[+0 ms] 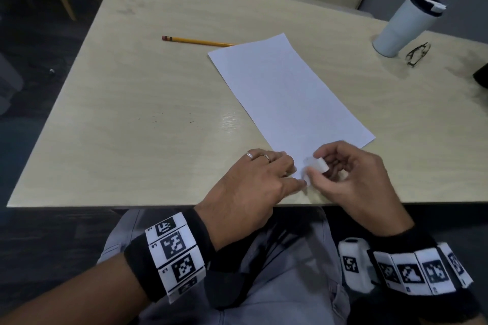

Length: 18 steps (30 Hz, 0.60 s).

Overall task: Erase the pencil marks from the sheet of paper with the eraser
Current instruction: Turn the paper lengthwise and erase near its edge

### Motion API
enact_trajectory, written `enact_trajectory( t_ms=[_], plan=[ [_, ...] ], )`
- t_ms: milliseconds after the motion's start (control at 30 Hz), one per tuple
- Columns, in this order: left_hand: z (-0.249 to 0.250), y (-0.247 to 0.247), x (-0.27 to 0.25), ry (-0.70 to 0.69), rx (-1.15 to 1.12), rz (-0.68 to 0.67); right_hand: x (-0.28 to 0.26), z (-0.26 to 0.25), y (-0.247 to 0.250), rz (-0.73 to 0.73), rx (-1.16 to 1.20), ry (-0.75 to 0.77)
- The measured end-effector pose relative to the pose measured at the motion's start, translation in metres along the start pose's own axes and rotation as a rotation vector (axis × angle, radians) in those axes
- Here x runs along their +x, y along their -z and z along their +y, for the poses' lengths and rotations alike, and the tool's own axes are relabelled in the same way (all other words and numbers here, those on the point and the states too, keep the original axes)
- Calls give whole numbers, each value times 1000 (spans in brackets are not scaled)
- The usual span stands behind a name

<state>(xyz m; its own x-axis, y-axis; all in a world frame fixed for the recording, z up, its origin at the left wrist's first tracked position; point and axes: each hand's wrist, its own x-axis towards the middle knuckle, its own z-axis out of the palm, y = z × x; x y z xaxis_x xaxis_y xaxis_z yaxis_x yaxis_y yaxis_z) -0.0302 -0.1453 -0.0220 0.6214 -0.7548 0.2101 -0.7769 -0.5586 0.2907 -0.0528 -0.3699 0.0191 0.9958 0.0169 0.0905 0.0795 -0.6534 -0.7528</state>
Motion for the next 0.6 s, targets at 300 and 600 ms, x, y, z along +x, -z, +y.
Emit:
enact_trajectory(
  t_ms=[300, 600],
  plan=[
    [2, 3, 1, 1, -1, -30, 5, -2, -5, 19, 5, -14],
    [3, 2, 1, 16, 10, -35, 9, -2, -8, 60, -24, -18]
  ],
)
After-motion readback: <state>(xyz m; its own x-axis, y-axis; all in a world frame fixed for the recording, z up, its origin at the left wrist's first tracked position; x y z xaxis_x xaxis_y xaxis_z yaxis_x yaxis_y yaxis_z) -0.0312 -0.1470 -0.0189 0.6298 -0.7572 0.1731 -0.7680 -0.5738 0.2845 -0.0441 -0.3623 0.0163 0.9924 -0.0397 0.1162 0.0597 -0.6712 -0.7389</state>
